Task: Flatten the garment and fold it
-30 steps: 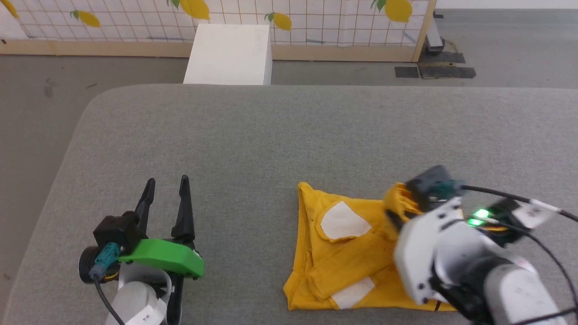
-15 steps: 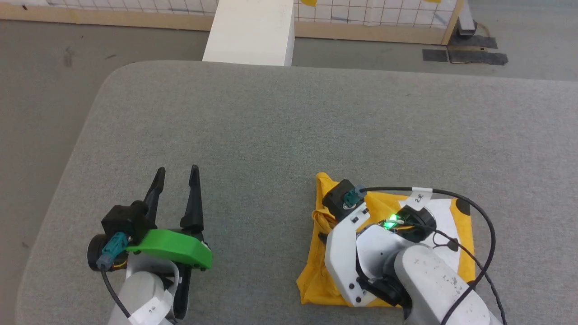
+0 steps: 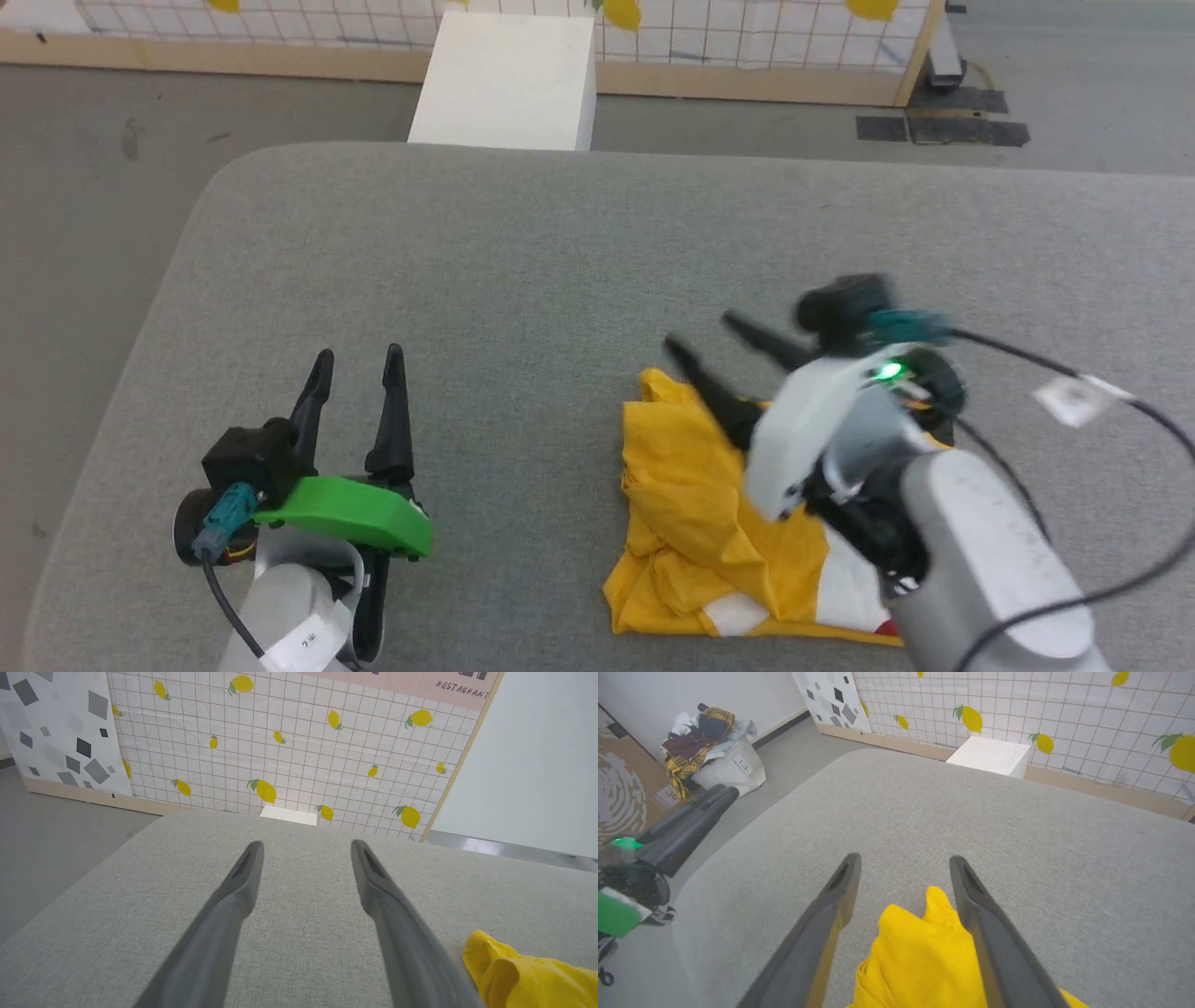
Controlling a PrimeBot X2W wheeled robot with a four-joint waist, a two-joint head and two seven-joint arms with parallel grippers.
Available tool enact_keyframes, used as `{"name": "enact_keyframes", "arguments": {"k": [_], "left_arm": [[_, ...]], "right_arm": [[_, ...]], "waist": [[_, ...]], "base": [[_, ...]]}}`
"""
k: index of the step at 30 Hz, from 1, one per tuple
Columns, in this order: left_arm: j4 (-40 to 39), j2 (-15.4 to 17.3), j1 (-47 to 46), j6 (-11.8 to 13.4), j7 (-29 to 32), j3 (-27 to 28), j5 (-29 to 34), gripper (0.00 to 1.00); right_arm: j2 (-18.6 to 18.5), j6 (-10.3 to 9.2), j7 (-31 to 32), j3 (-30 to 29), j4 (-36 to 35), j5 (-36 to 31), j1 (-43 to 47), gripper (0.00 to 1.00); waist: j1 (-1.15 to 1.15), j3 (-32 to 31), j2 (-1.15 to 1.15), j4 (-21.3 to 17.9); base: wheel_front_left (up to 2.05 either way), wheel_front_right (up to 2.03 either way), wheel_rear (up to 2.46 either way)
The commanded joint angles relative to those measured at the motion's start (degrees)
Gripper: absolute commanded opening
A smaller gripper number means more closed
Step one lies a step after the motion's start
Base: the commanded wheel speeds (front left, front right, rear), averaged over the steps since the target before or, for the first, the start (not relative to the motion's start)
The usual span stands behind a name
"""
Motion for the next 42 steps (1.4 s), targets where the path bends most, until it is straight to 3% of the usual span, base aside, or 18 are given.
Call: {"name": "enact_keyframes", "arguments": {"k": [1,8,14,21,27,35,36,37,40,42], "left_arm": [[0.0,-0.2,0.4,-0.1,-0.4,0.3,0.2,1.00],[-0.8,-0.2,1.4,-0.1,-0.4,0.7,0.4,1.00],[-1.9,-0.2,2.0,0.0,-0.4,1.0,0.4,1.00],[-2.3,-0.2,2.1,0.0,-0.4,1.0,0.3,1.00],[-2.0,-0.2,1.8,-0.1,-0.4,0.4,0.1,1.00],[-1.8,-0.2,2.0,-0.1,-0.4,0.3,0.1,1.00],[-1.8,-0.2,2.0,-0.1,-0.4,0.3,0.1,1.00],[-1.9,-0.2,2.1,0.0,-0.4,0.4,0.1,1.00],[-1.9,-0.2,2.2,0.0,-0.4,0.5,0.0,1.00],[-2.1,-0.2,2.2,0.2,-0.4,0.7,0.0,1.00]], "right_arm": [[0.1,-0.08,-3.0,-2.4,-1.7,0.7,1.4,1.00],[0.1,-0.08,-16.7,-16.2,-8.4,-0.3,8.8,1.00],[0.1,-0.08,-20.4,-25.9,-6.4,-0.9,15.7,1.00],[0.1,-0.08,-12.2,-27.1,1.4,6.7,18.4,1.00],[0.1,-0.08,-0.8,-28.1,9.4,12.0,17.5,1.00],[0.1,-0.08,4.7,-27.8,18.9,15.5,14.4,1.00],[0.1,-0.08,5.3,-27.5,19.5,15.6,14.2,0.81],[0.1,-0.08,5.8,-27.1,20.1,15.4,13.8,0.44],[0.1,-0.08,6.4,-26.3,20.7,14.5,12.9,0.00],[0.1,-0.08,6.8,-25.2,19.8,11.8,12.1,0.00]], "waist": [[0.00,-0.9,0.00,-1.0],[0.00,-2.1,0.00,-3.3],[0.00,-2.4,0.00,-4.8],[0.00,-2.2,0.00,-5.3],[0.00,-1.9,0.00,-4.1],[0.00,-2.1,0.00,-2.9],[0.00,-2.2,0.00,-2.9],[0.00,-2.2,0.00,-2.9],[0.00,-2.1,0.00,-3.2],[0.00,-2.0,0.00,-3.7]], "base": [[0.00,0.00,0.00],[0.00,0.00,0.00],[0.00,0.00,0.00],[0.00,0.00,0.00],[0.00,0.00,0.00],[0.00,0.00,0.00],[0.00,0.00,0.00],[0.00,0.00,0.00],[0.00,0.00,0.00],[0.00,0.00,0.00]]}}
